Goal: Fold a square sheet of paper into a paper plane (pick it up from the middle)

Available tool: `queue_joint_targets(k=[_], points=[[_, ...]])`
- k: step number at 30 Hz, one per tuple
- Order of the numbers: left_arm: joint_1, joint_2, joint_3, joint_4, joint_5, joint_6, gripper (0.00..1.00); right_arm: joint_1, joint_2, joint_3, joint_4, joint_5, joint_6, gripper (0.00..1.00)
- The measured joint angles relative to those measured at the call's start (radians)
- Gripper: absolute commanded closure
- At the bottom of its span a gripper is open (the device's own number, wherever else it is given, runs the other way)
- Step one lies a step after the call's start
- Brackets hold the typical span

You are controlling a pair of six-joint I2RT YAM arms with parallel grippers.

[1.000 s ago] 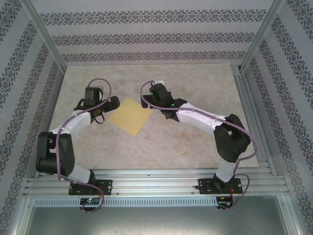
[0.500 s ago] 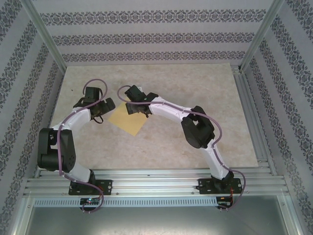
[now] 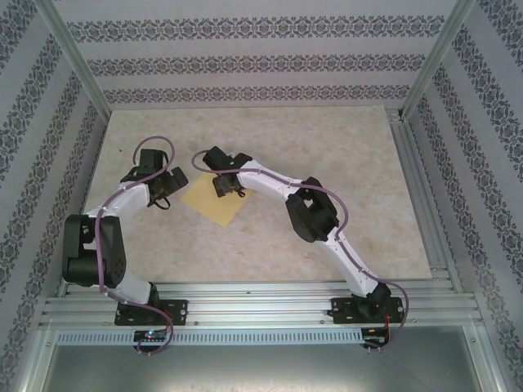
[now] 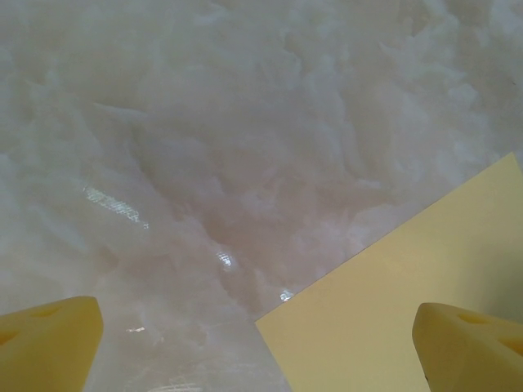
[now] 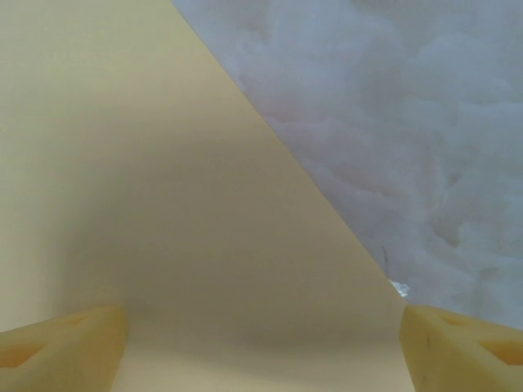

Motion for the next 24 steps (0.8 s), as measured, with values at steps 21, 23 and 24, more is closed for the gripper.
queue_joint_targets(k=[21,23,24], points=[[0.000,0.000,-0.019,-0.003,0.015,0.001,0.01,-0.105,-0.568,-0.890,0.100,0.028,0.224,0.13],[0.000,0.000,-0.019,-0.003,0.026,0.001,0.01,-0.109,-0.579,-0.883,0.092,0.024,0.228,0.12],[0.000,0.000,-0.019,-0.003,0.029,0.001,0.01,-0.109,-0.586,-0.874,0.087,0.020,0.229,0.12]])
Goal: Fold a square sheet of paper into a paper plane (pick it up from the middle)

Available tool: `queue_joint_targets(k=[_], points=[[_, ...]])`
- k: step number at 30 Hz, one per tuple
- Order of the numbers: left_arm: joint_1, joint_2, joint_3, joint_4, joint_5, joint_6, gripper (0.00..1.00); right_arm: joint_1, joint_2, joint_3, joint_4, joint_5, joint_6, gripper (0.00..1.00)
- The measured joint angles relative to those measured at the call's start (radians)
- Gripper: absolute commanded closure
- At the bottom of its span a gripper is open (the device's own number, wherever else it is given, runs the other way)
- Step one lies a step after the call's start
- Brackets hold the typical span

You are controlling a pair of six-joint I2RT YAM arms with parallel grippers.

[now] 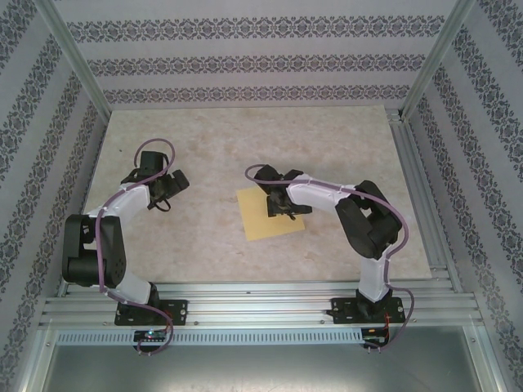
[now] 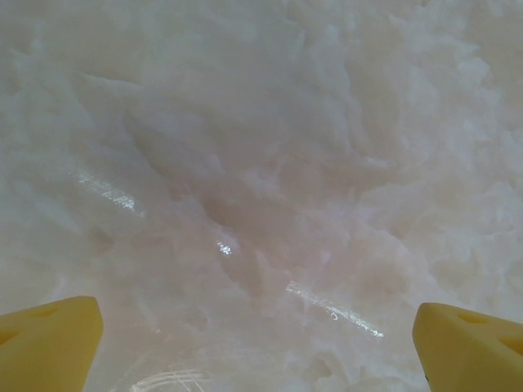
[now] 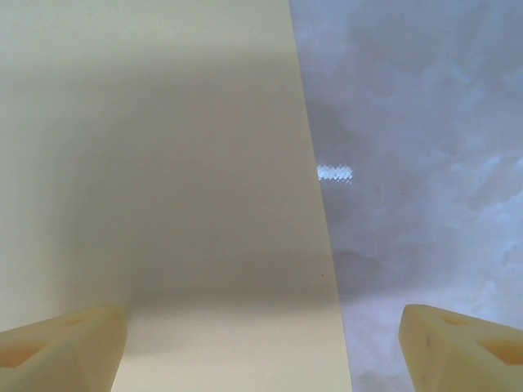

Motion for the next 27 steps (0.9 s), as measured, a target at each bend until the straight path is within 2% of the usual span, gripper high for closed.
queue_joint_targets(k=[9,20,27], points=[[0.000,0.000,0.000,0.000,0.025,0.004,0.01,0.008,-0.027,0.125,0.018,-0.080,0.002,0.08],[0.000,0.000,0.000,-0.003,0.029,0.016,0.00,0.015,0.135,0.196,-0.015,-0.163,-0.082,0.10],[0.000,0.000,0.000,-0.003,0.032,0.016,0.00,0.015,0.169,0.206,-0.028,-0.195,-0.108,0.11]])
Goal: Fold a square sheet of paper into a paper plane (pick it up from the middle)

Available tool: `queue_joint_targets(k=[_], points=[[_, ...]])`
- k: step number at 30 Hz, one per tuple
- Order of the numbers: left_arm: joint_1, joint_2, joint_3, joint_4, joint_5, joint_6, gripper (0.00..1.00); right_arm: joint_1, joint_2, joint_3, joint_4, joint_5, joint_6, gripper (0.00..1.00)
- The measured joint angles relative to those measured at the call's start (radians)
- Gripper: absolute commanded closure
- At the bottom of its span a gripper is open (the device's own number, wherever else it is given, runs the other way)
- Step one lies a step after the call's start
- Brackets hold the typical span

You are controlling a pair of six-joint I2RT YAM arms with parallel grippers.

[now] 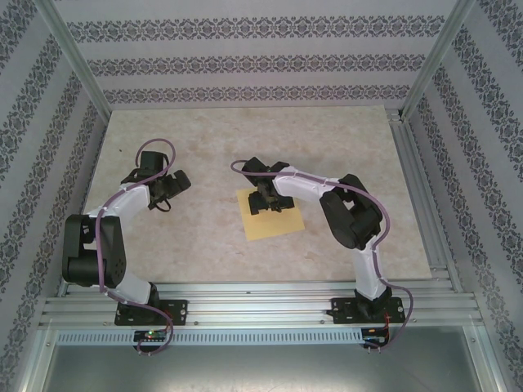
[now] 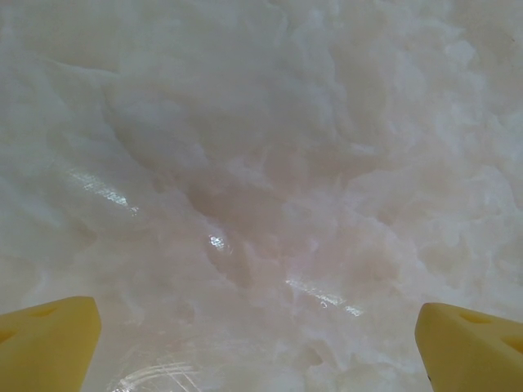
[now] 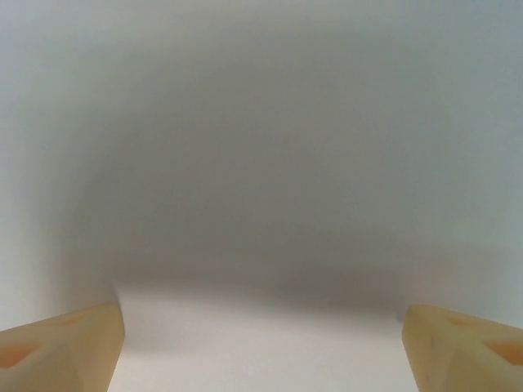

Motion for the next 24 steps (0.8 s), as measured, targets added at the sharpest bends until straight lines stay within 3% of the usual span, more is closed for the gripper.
queue_joint_targets(k=[18,21,24], points=[[0.000,0.000,0.000,0.000,0.023,0.015,0.00,-0.015,-0.009,-0.043,0.067,-0.045,-0.006,0.24],[0.000,0.000,0.000,0.000,0.023,0.018,0.00,-0.015,-0.012,-0.044,0.070,-0.044,-0.004,0.30],[0.000,0.000,0.000,0.000,0.030,0.018,0.00,-0.015,-0.018,-0.047,0.077,-0.042,0.001,0.42]])
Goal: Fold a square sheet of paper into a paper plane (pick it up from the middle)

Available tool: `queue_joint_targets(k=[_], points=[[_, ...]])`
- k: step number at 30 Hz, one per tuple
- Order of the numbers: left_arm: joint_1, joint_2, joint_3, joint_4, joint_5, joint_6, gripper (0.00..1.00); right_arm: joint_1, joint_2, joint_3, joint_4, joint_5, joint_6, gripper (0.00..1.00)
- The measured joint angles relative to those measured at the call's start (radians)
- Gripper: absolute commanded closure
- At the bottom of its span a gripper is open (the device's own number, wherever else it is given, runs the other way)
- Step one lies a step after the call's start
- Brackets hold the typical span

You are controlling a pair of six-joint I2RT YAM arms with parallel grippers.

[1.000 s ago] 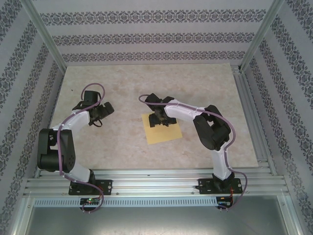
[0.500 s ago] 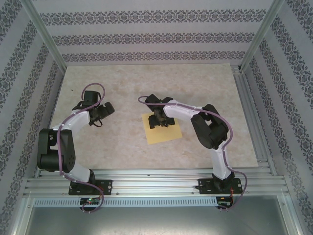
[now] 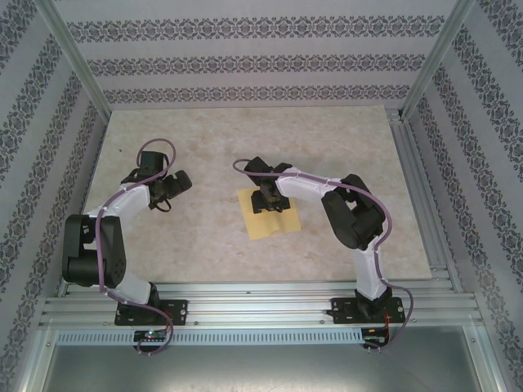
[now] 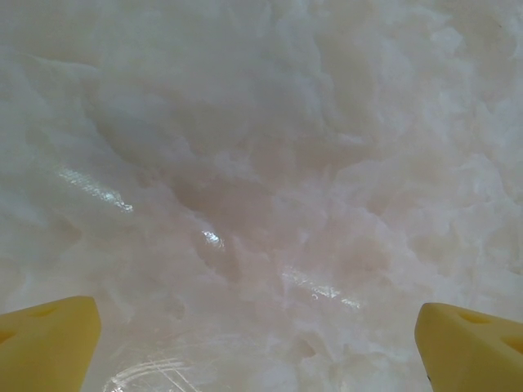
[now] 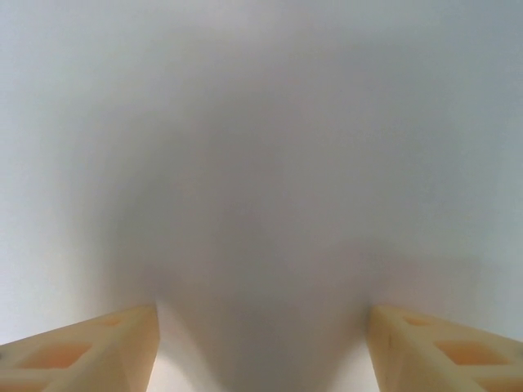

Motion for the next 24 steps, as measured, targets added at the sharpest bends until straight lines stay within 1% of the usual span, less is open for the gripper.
queue_joint_targets(k=[2,3,7,12,15,20,24], points=[[0.000,0.000,0.000,0.000,0.010,0.000,0.00,-0.005,-0.011,-0.013,0.018,-0.010,0.009,0.52],[0.000,0.000,0.000,0.000,0.016,0.000,0.00,-0.008,-0.021,-0.027,0.035,-0.026,0.015,0.54],[0.000,-0.012,-0.015,0.005,0.052,0.000,0.00,-0.035,-0.108,-0.139,0.189,-0.188,0.074,0.65],[-0.008,-0.043,-0.043,0.016,0.144,-0.002,0.03,-0.075,-0.216,-0.255,0.471,-0.417,0.204,0.66],[-0.027,-0.060,-0.063,0.051,0.224,-0.013,0.05,-0.101,-0.237,-0.283,0.608,-0.507,0.268,0.67],[-0.095,-0.070,-0.087,0.111,0.325,-0.042,0.09,-0.131,-0.233,-0.309,0.700,-0.560,0.309,0.68],[-0.176,-0.061,-0.090,0.155,0.365,-0.061,0.16,-0.143,-0.201,-0.332,0.725,-0.565,0.315,0.67]])
